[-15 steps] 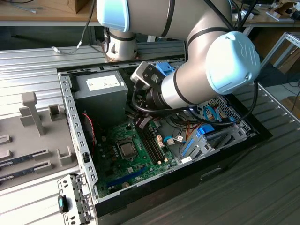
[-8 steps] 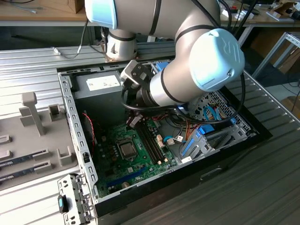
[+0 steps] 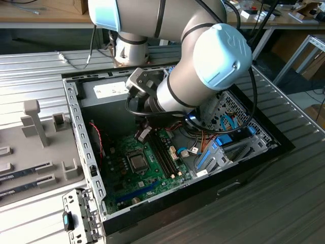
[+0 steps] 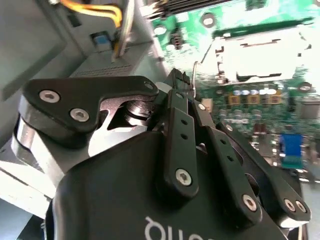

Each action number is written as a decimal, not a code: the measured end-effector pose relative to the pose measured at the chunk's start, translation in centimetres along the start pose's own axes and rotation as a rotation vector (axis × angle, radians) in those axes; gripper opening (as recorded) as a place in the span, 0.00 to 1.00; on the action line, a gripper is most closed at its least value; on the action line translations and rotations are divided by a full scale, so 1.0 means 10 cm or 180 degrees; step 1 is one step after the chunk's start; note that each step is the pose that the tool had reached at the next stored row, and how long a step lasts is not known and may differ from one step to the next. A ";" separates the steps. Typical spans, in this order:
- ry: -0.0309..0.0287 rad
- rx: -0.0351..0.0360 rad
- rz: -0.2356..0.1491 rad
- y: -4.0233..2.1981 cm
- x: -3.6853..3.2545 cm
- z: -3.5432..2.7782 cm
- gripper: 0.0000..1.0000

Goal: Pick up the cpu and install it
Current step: 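Install the first cpu locking lever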

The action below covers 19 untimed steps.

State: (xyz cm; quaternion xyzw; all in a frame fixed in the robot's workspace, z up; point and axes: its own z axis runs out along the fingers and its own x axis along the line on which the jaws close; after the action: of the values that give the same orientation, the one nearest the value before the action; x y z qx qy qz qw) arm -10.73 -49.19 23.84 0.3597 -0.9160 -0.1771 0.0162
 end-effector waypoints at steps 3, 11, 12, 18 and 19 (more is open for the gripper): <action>0.0132 0.0150 0.0032 0.002 -0.002 0.001 0.11; 0.0418 0.0473 0.0104 0.034 -0.067 0.019 0.11; 0.0415 0.0470 0.0106 0.036 -0.071 0.021 0.11; 0.0461 0.0520 0.0135 0.021 -0.101 0.019 0.11; 0.0493 0.0550 0.0143 0.014 -0.115 0.018 0.11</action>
State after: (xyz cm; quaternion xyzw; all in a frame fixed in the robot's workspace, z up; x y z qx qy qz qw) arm -9.99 -48.27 23.83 0.3517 -0.9316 -0.0688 0.0599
